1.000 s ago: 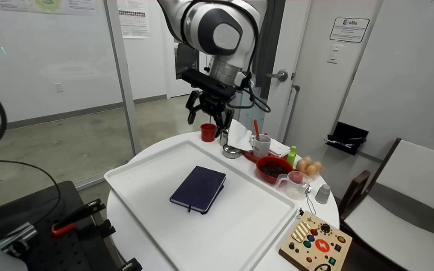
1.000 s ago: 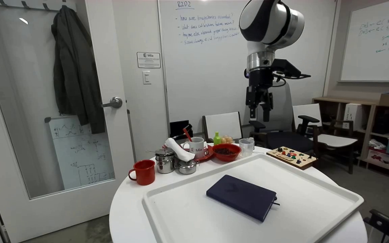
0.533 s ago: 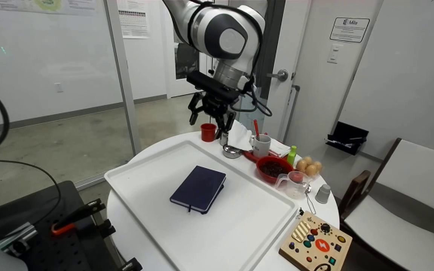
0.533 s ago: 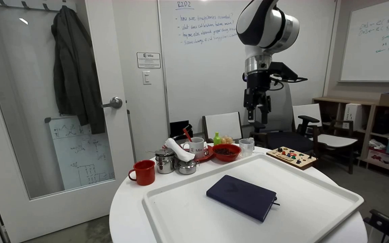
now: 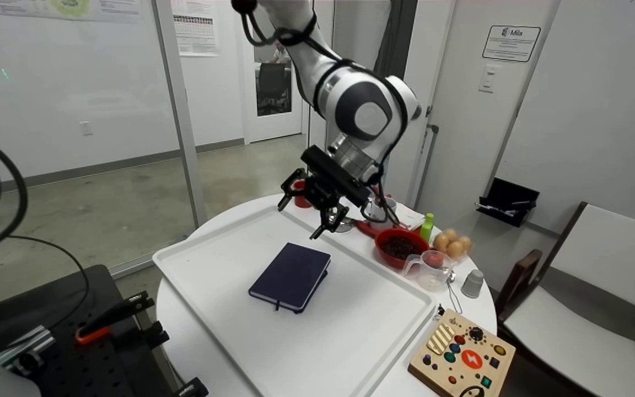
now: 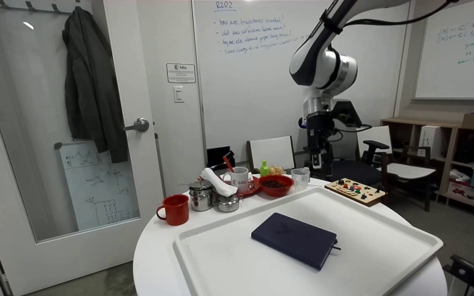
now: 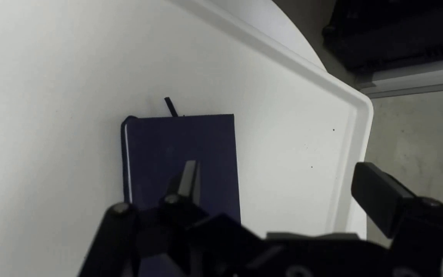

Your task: Open the book on the table

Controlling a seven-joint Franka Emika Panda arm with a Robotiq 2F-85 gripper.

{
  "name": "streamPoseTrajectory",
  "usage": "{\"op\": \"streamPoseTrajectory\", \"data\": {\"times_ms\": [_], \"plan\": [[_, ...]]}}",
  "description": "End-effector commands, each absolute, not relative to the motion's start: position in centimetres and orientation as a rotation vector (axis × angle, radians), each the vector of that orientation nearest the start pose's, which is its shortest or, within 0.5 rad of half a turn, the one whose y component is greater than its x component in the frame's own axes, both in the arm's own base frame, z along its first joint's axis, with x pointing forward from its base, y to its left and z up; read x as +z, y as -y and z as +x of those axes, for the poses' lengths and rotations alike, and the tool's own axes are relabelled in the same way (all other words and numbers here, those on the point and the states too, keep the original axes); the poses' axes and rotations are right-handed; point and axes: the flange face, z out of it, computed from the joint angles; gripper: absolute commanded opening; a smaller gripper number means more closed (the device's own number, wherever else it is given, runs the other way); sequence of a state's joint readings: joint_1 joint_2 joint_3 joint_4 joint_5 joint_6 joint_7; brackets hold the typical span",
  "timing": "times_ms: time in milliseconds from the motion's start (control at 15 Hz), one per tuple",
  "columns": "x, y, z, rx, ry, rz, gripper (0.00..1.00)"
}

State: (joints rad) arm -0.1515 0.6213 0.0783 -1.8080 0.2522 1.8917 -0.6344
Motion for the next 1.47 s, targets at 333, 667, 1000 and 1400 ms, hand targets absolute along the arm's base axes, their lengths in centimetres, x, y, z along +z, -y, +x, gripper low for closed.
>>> {"op": "streamPoseTrajectory", "data": {"times_ms": [333, 667, 1000, 1400], "plan": [[9.1, 5.8, 65.3, 0.504, 0.293, -2.518, 1.00], [5.3, 5.8, 67.2, 0.510, 0.149, -2.565, 1.00], [2.2, 6.5, 68.3, 0.499, 0.009, -2.590, 1.00], [0.4, 4.8, 67.7, 0.572, 0.071, -2.504, 1.00]]}}
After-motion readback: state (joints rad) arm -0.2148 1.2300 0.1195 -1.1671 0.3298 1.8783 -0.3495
